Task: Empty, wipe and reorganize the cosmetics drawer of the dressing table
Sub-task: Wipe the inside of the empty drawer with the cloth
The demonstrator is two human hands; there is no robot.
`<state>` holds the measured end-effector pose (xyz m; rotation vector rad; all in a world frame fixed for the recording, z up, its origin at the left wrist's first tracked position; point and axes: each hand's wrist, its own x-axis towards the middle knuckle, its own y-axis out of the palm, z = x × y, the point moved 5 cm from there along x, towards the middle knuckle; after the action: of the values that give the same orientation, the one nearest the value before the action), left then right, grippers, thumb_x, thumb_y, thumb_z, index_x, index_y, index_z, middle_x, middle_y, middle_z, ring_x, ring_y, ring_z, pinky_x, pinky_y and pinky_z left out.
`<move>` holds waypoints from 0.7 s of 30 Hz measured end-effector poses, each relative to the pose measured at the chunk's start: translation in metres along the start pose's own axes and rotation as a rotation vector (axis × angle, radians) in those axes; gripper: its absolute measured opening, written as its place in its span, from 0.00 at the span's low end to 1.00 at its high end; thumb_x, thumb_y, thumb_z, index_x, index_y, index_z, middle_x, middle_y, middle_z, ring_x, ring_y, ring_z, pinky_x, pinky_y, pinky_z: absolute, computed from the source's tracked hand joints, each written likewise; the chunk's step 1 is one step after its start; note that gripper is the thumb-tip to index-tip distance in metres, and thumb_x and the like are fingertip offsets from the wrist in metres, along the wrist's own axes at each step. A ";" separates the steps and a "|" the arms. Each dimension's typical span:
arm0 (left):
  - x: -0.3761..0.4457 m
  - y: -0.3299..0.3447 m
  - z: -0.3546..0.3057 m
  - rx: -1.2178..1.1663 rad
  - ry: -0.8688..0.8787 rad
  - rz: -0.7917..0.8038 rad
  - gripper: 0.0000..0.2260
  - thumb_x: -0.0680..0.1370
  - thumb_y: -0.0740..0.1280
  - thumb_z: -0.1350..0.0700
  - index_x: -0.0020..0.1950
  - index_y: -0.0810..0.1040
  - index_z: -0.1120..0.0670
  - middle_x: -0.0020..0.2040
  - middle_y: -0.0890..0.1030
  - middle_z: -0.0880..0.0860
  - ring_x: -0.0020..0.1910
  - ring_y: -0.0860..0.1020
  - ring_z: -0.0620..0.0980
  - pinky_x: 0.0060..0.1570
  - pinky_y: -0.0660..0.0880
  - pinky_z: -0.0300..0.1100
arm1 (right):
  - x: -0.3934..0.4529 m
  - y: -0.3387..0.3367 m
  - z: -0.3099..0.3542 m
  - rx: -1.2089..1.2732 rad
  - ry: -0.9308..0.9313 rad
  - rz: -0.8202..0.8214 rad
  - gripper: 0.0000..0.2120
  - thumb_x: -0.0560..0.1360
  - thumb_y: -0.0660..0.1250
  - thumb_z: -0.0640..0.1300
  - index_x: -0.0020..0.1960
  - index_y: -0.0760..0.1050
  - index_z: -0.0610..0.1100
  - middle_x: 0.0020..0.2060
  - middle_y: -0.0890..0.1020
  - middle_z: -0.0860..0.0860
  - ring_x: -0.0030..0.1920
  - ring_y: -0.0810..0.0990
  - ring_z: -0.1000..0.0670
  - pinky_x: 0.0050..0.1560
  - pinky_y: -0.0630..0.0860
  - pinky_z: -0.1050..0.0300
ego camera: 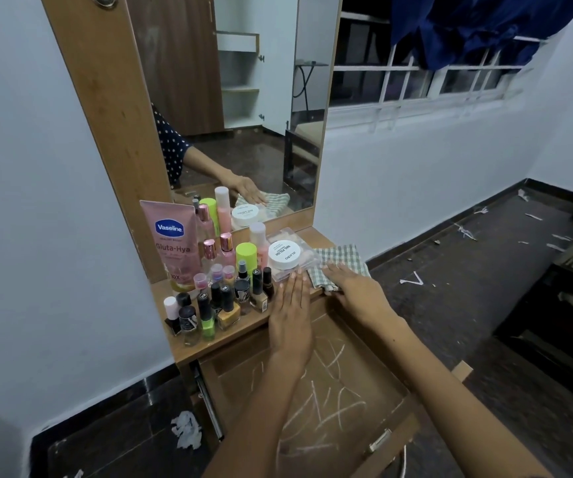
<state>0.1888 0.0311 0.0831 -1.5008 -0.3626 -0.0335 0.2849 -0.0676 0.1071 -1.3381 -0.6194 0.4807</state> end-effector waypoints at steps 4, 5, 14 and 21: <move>0.002 0.000 0.000 0.066 0.010 0.030 0.32 0.81 0.52 0.57 0.75 0.33 0.61 0.77 0.35 0.57 0.76 0.36 0.54 0.71 0.32 0.49 | -0.015 -0.009 -0.003 0.145 0.044 -0.061 0.21 0.78 0.63 0.48 0.71 0.68 0.50 0.70 0.72 0.51 0.67 0.73 0.46 0.61 0.74 0.48; 0.002 0.000 0.000 0.081 0.013 0.045 0.32 0.81 0.52 0.57 0.75 0.33 0.61 0.77 0.35 0.58 0.76 0.36 0.54 0.71 0.33 0.49 | -0.022 -0.011 -0.004 0.206 0.069 -0.071 0.21 0.78 0.64 0.50 0.70 0.69 0.50 0.68 0.74 0.51 0.66 0.75 0.45 0.61 0.73 0.49; -0.012 -0.018 -0.001 0.042 0.052 0.103 0.28 0.83 0.49 0.55 0.76 0.36 0.61 0.77 0.37 0.58 0.76 0.37 0.53 0.75 0.37 0.49 | -0.093 -0.010 0.001 0.939 0.325 -0.314 0.10 0.78 0.65 0.45 0.57 0.80 0.43 0.46 0.84 0.52 0.50 0.82 0.52 0.50 0.76 0.57; -0.100 -0.040 0.028 -0.218 -0.021 -0.010 0.26 0.84 0.48 0.53 0.78 0.41 0.56 0.78 0.40 0.52 0.77 0.38 0.47 0.71 0.33 0.43 | -0.127 -0.004 0.026 1.365 0.403 -0.231 0.06 0.78 0.63 0.44 0.53 0.79 0.46 0.45 0.85 0.50 0.44 0.84 0.54 0.46 0.80 0.60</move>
<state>0.0789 0.0351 0.0968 -1.7159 -0.3931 -0.0666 0.1721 -0.1315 0.0963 -0.0355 -0.0131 0.3023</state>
